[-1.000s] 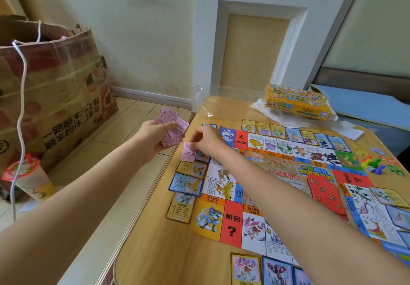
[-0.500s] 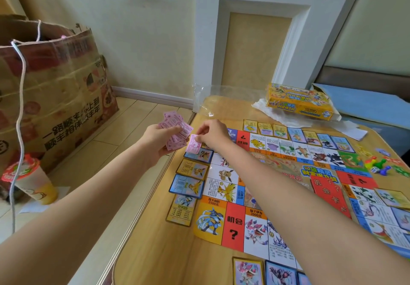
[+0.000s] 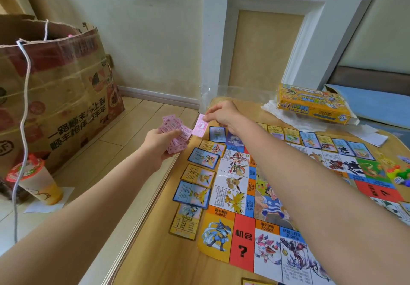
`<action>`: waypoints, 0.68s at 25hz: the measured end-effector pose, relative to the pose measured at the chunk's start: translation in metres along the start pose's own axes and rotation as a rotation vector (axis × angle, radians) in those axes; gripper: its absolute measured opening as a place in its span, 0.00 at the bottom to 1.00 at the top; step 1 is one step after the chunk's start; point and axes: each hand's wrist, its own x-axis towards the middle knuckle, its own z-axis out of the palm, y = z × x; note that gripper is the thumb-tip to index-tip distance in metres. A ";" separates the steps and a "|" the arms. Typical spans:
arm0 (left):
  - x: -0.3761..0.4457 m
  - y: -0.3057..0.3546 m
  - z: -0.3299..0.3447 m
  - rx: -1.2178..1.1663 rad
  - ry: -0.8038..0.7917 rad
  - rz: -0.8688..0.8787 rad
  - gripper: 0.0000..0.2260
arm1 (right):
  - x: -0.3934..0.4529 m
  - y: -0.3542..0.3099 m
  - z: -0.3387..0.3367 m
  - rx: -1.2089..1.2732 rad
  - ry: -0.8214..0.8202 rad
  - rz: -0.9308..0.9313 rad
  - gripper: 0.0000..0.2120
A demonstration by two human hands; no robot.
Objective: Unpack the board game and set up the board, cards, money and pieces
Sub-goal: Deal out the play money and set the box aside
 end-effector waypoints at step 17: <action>0.011 0.002 0.015 0.155 -0.034 -0.040 0.08 | 0.003 0.025 0.003 -0.351 0.064 -0.237 0.04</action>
